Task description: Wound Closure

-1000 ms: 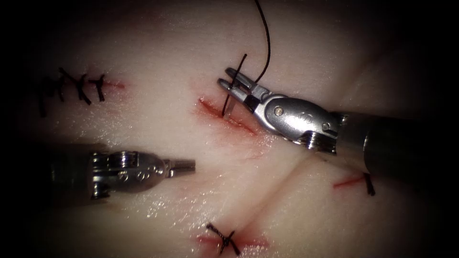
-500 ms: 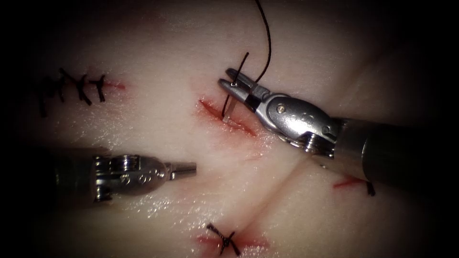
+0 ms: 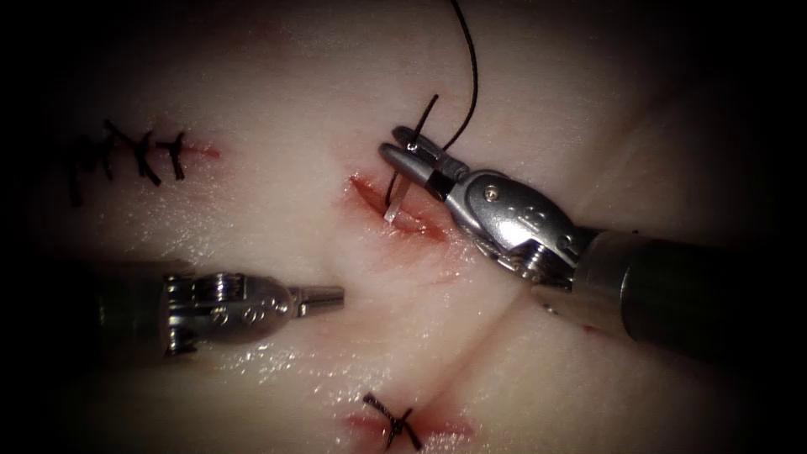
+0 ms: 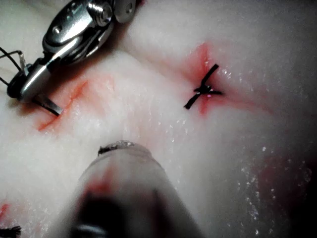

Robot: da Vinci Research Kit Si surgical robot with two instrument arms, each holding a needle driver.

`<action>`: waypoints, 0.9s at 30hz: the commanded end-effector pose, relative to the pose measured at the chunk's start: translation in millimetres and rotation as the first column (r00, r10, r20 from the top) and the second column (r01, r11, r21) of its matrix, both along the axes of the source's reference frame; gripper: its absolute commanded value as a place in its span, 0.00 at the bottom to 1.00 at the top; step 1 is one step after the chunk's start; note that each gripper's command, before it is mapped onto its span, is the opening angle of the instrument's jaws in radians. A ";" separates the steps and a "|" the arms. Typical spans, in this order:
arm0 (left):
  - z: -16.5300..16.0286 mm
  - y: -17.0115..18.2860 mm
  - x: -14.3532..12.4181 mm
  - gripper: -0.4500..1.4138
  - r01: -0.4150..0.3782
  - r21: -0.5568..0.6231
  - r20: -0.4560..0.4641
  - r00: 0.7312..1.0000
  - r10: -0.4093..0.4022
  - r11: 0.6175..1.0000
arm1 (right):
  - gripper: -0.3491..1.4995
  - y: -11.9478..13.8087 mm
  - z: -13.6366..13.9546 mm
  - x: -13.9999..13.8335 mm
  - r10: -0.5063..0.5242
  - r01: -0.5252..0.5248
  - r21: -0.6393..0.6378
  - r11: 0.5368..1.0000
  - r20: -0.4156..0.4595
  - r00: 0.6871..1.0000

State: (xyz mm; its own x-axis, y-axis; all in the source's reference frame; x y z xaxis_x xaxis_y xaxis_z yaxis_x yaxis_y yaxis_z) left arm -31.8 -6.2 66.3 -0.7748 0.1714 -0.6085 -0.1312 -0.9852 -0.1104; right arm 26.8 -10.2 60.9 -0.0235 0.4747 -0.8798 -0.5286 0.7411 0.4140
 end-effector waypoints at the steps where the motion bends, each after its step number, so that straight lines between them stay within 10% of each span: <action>1: 0.6 0.1 -0.6 0.22 0.004 0.002 0.001 1.000 -0.004 1.000 | 0.00 0.0 0.3 0.8 -0.003 0.003 0.018 1.000 -0.010 1.000; 27: 1.4 0.1 -0.4 0.20 0.008 0.000 -0.001 1.000 -0.008 1.000 | 0.00 -2.2 0.7 1.1 0.013 0.024 0.271 0.962 -0.134 0.991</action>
State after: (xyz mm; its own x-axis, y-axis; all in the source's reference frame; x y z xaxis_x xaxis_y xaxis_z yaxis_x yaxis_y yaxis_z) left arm -31.7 -6.1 67.1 -0.7739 0.1787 -0.6076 -0.1395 -0.9839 -0.1116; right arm 27.0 -12.3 61.1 -0.1272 0.6992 -0.7035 -0.4536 0.5898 0.6681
